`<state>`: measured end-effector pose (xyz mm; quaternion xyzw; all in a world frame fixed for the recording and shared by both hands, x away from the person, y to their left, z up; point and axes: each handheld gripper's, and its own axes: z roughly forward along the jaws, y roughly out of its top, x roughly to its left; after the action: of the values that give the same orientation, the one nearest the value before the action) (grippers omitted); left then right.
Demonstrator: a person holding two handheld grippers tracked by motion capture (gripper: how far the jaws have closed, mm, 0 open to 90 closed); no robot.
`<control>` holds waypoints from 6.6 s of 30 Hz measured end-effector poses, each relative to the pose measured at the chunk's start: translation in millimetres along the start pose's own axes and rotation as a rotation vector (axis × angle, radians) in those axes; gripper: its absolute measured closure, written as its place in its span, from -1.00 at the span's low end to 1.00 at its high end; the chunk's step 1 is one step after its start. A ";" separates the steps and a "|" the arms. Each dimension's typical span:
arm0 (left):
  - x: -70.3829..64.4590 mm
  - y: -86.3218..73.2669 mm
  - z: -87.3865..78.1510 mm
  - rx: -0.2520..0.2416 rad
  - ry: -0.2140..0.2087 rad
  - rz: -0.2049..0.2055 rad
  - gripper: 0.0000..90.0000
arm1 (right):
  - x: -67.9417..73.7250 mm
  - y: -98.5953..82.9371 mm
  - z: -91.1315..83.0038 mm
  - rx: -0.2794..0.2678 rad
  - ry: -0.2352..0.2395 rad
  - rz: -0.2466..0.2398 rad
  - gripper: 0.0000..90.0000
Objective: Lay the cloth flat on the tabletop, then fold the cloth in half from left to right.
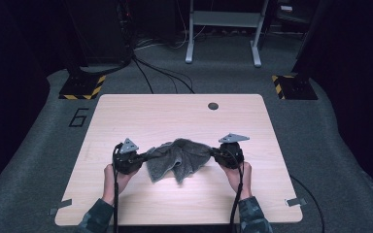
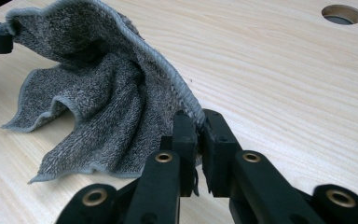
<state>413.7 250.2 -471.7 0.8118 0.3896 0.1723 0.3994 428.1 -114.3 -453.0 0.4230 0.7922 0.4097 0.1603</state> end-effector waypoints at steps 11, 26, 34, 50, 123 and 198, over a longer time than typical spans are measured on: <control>48.0 54.6 18.1 0.001 0.056 0.013 0.94 | -16.4 49.0 16.8 0.037 -0.096 -0.082 0.95; 26.6 48.5 -35.1 -0.067 0.045 0.131 0.94 | 17.8 67.2 -40.5 -0.067 -0.128 -0.260 0.93; 7.8 -34.5 -15.9 0.094 -0.094 0.063 0.85 | 21.4 -46.2 -12.3 0.108 -0.045 -0.134 0.68; 23.7 -36.6 -30.0 0.074 -0.001 -0.026 -0.46 | -0.9 -46.2 -30.2 0.039 -0.047 0.010 -0.62; -1.0 -33.5 -7.1 0.153 0.054 0.041 -0.81 | 9.1 -48.5 10.2 0.102 -0.078 -0.016 -0.91; 86.7 47.8 116.7 0.181 0.065 -0.019 0.44 | 208.6 -10.6 120.1 0.170 0.217 -0.376 0.61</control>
<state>561.6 238.9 -509.5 0.8349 0.4238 0.1590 0.3131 371.3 111.3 -515.7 0.2334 0.9014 0.3473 0.1116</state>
